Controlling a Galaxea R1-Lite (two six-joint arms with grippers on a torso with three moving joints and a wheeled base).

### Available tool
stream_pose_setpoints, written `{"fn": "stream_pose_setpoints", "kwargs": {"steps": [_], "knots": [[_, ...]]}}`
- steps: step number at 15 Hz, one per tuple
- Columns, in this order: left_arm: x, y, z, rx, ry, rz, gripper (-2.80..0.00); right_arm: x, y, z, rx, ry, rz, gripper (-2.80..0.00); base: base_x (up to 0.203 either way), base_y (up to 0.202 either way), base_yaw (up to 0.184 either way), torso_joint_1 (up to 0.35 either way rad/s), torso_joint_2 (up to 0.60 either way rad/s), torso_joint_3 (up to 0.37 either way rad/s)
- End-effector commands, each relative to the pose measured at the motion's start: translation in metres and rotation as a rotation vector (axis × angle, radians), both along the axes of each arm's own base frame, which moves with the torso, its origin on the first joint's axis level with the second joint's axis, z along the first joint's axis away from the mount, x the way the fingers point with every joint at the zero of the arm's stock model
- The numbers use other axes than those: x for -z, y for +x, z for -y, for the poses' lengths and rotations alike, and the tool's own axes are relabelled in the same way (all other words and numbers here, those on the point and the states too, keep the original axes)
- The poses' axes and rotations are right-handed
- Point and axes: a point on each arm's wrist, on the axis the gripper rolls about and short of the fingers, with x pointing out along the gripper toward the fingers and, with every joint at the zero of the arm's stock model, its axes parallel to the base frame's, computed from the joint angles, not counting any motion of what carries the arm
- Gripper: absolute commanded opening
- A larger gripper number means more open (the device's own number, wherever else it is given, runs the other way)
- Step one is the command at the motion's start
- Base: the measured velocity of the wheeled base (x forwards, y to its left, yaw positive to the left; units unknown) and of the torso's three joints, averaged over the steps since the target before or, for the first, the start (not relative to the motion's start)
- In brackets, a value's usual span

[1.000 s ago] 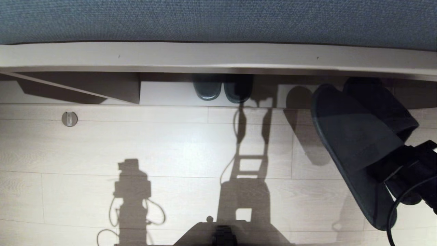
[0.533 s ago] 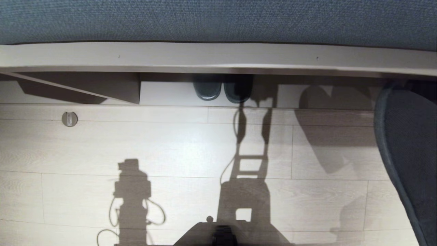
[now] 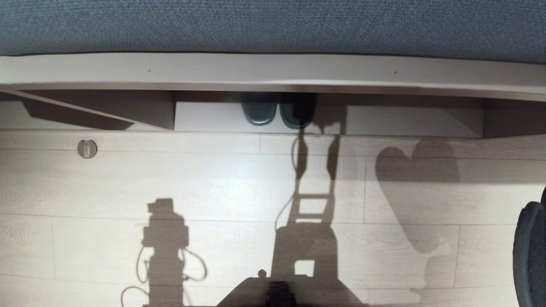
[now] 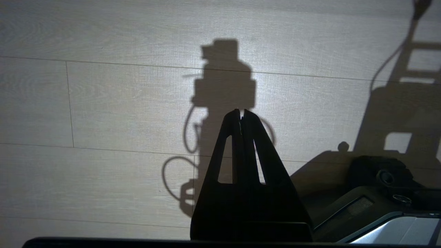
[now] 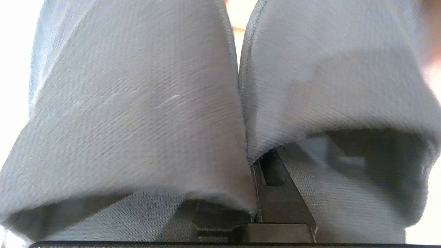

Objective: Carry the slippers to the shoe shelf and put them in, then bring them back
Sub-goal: Place the slippers on the floor

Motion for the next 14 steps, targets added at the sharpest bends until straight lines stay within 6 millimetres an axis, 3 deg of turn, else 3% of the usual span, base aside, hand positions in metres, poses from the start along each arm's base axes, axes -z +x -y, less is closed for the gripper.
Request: {"fn": "stream_pose_setpoints", "kwargs": {"steps": [1, 4, 8, 10, 14], "knots": [[0.000, 0.000, 0.000, 0.000, -0.001, 0.000, -2.80, 0.024, -0.008, 0.000, 0.010, 0.001, 0.025, -2.80, 0.000, 0.000, 0.000, 0.000, 0.00, 0.000], [0.000, 0.000, 0.000, 0.000, -0.001, 0.000, -2.80, 0.046, -0.009, 0.001, 0.058, 0.008, -0.046, -2.80, 0.000, 0.000, 0.000, 0.000, 0.00, 0.000], [0.000, 0.000, 0.000, 0.000, 0.000, 0.000, -2.80, 0.052, -0.009, 0.004, 0.208, 0.016, -0.123, -2.80, 0.000, 0.000, 0.000, 0.000, 0.00, 0.000], [0.000, 0.000, 0.000, -0.001, 0.000, 0.001, -2.80, 0.063, -0.006, 0.005, 0.231, 0.007, -0.169, -2.80, 0.000, 0.000, 0.000, 0.000, 0.00, 0.000], [0.000, 0.000, 0.000, 0.000, -0.003, 0.000, -2.80, 0.062, -0.007, 0.005, 0.235, 0.013, -0.168, -2.80, 0.000, 0.000, 0.000, 0.000, 0.00, 0.000]]}}
